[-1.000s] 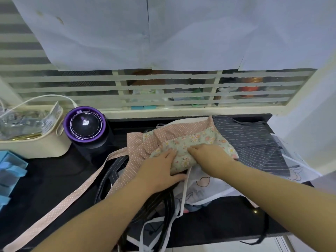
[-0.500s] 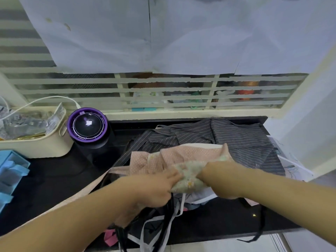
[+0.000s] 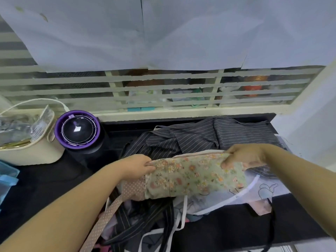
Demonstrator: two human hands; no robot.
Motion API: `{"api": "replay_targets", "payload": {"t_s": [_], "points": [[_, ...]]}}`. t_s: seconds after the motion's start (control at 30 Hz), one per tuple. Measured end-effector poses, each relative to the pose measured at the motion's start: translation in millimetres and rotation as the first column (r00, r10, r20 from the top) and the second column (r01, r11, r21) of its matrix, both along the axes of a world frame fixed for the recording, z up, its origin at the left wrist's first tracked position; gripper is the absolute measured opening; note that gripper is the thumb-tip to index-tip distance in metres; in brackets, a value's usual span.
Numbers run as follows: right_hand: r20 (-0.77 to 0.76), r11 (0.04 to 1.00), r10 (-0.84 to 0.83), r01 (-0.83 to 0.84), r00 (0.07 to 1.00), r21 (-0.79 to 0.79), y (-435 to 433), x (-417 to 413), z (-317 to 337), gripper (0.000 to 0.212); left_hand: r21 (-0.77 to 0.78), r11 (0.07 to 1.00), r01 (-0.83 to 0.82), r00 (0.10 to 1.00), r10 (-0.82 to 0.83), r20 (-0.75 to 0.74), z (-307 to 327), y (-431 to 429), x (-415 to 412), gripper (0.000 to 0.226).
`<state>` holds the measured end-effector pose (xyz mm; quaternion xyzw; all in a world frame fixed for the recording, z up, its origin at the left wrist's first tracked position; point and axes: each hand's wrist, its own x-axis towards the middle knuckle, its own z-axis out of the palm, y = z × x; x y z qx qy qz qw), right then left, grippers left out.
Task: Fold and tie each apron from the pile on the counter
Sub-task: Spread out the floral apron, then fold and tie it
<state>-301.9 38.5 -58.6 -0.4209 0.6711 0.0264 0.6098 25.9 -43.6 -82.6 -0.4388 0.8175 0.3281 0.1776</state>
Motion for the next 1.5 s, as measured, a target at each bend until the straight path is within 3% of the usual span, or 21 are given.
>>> {"api": "replay_targets", "payload": {"t_s": [0.03, 0.1, 0.2, 0.23, 0.27, 0.33, 0.4, 0.5, 0.57, 0.67, 0.8, 0.87, 0.97, 1.1, 1.13, 1.2, 1.3, 1.37, 1.4, 1.47, 1.5], "points": [[-0.004, 0.999, -0.036, 0.036, 0.999, -0.018, 2, -4, -6, 0.052, -0.105, 0.994, -0.008, 1.0, 0.008, -0.002, -7, 0, 3, 0.034], [0.035, 0.99, -0.118, 0.12, 0.992, -0.069, 6, -6, -16, 0.037, -0.301, 0.954, 0.006, 1.0, -0.005, 0.006, -19, 4, 7, 0.037], [0.161, 0.9, -0.351, 0.38, 0.922, -0.216, 16, -1, -30, 0.025, -0.382, 0.924, 0.005, 0.998, 0.02, 0.06, -34, 6, 10, 0.038], [0.132, 0.858, -0.405, 0.426, 0.905, -0.287, 19, 4, -35, 0.026, -0.408, 0.913, 0.008, 0.994, 0.036, 0.1, -37, 7, 9, 0.037], [0.048, 0.829, -0.422, 0.407, 0.905, -0.383, 20, 8, -43, 0.03, -0.453, 0.891, 0.022, 0.987, 0.051, 0.15, -40, 7, 6, 0.037], [-0.169, 0.787, -0.423, 0.269, 0.89, -0.556, 21, 18, -62, 0.037, -0.677, 0.736, 0.023, 0.99, 0.075, 0.115, -40, 9, 2, 0.028], [-0.275, 0.733, -0.454, 0.179, 0.848, -0.657, 19, 24, -76, 0.038, -0.811, 0.584, -0.047, 0.997, 0.082, 0.002, -29, 14, -11, 0.045], [-0.323, 0.705, -0.476, 0.135, 0.818, -0.696, 18, 26, -82, 0.035, -0.835, 0.548, -0.045, 0.969, -0.18, -0.169, -22, 43, -51, 0.054], [-0.331, 0.706, -0.484, 0.138, 0.81, -0.694, 16, 25, -84, 0.032, -0.797, 0.599, 0.073, 0.939, -0.311, -0.148, -38, 70, -80, 0.051], [-0.286, 0.662, -0.556, 0.208, 0.78, -0.72, 15, 25, -85, 0.036, -0.647, 0.757, 0.089, 0.972, -0.208, -0.111, -80, 83, -92, 0.057], [-0.123, 0.517, -0.738, 0.439, 0.664, -0.735, 26, 24, -80, 0.033, -0.667, 0.742, 0.065, 0.974, -0.194, -0.121, -104, 79, -91, 0.065], [-0.081, 0.552, -0.75, 0.552, 0.657, -0.626, 37, 23, -76, 0.038, -0.668, 0.743, 0.052, 0.969, -0.201, -0.147, -106, 78, -91, 0.066], [-0.106, 0.707, -0.637, 0.525, 0.763, -0.473, 41, 17, -66, 0.054, -0.661, 0.75, 0.022, 0.966, -0.186, -0.179, -109, 79, -91, 0.068], [0.169, 0.763, -0.594, 0.618, 0.786, -0.19, 33, 9, -48, 0.067, -0.642, 0.766, 0.03, 0.966, -0.188, -0.179, -110, 80, -89, 0.07], [0.221, 0.776, -0.579, 0.613, 0.785, -0.147, 31, 10, -45, 0.064, -0.634, 0.772, 0.044, 0.967, -0.193, -0.168, -108, 79, -88, 0.069], [0.289, 0.775, -0.555, 0.611, 0.78, -0.162, 27, 16, -38, 0.037, -0.633, 0.774, 0.029, 0.958, -0.202, -0.204, -103, 78, -89, 0.065], [0.383, 0.731, -0.546, 0.647, 0.745, -0.217, 27, 24, -24, 0.018, -0.573, 0.804, -0.159, 0.918, -0.093, -0.386, -75, 95, -97, 0.051], [0.399, 0.727, -0.525, 0.64, 0.752, -0.25, 30, 26, -19, 0.018, -0.376, 0.84, -0.391, 0.774, 0.08, -0.628, -56, 109, -105, 0.045], [0.391, 0.73, -0.519, 0.632, 0.76, -0.259, 32, 28, -17, 0.018, -0.194, 0.863, -0.467, 0.68, 0.21, -0.702, -48, 113, -109, 0.044], [0.357, 0.738, -0.511, 0.612, 0.782, -0.283, 36, 33, -15, 0.02, 0.221, 0.828, -0.515, 0.501, 0.501, -0.706, -43, 110, -111, 0.043], [0.344, 0.739, -0.51, 0.607, 0.788, -0.294, 37, 37, -13, 0.021, 0.341, 0.788, -0.512, 0.455, 0.586, -0.67, -43, 107, -112, 0.041]]}}
